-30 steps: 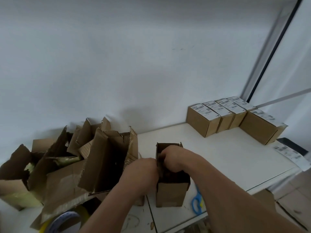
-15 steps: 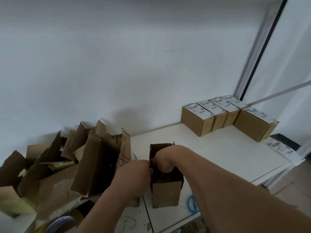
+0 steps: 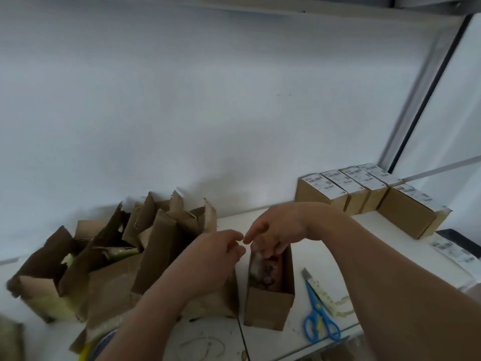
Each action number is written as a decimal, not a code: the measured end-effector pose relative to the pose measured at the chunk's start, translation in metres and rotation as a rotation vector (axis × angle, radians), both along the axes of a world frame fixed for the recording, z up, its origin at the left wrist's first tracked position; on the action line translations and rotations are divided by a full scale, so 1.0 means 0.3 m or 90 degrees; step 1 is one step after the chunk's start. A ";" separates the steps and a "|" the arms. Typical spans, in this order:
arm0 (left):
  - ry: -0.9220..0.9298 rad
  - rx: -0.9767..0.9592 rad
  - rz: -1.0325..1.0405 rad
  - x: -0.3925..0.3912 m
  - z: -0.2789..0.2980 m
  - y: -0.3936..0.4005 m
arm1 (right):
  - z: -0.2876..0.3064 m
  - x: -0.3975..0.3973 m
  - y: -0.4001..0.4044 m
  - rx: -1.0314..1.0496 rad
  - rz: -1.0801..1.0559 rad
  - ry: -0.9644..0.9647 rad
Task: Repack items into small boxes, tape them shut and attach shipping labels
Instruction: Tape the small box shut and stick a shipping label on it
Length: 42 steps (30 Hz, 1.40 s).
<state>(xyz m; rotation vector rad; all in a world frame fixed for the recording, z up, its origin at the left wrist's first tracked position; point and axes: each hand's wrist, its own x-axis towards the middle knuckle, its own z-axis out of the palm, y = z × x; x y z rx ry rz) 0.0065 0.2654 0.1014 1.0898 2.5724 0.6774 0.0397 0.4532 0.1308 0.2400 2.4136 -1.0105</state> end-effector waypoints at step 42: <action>0.013 0.197 0.620 -0.428 -0.156 -1.297 | -0.248 -1.008 -1.362 0.567 0.369 0.114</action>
